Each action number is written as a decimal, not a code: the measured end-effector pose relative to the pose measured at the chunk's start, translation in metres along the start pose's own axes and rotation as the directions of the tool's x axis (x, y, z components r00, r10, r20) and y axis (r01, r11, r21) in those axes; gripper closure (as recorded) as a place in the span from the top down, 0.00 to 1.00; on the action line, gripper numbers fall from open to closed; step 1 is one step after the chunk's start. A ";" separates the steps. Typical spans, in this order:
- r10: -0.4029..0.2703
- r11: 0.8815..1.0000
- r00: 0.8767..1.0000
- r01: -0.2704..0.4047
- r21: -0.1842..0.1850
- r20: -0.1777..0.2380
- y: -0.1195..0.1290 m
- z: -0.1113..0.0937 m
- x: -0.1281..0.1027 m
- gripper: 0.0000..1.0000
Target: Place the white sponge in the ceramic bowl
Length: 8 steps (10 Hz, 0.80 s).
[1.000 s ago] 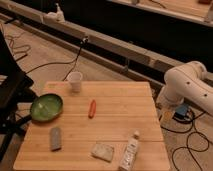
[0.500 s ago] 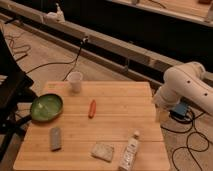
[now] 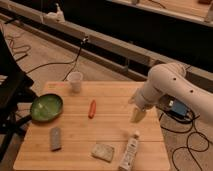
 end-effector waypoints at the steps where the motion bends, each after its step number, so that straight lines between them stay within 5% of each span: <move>1: -0.004 1.000 1.000 0.004 -0.006 0.012 0.006 0.003 -0.010 0.65; 5: -0.003 1.000 1.000 0.003 -0.006 0.014 0.007 0.004 -0.011 0.65; 8: -0.002 0.997 1.000 0.003 -0.077 0.009 0.028 0.026 -0.013 0.65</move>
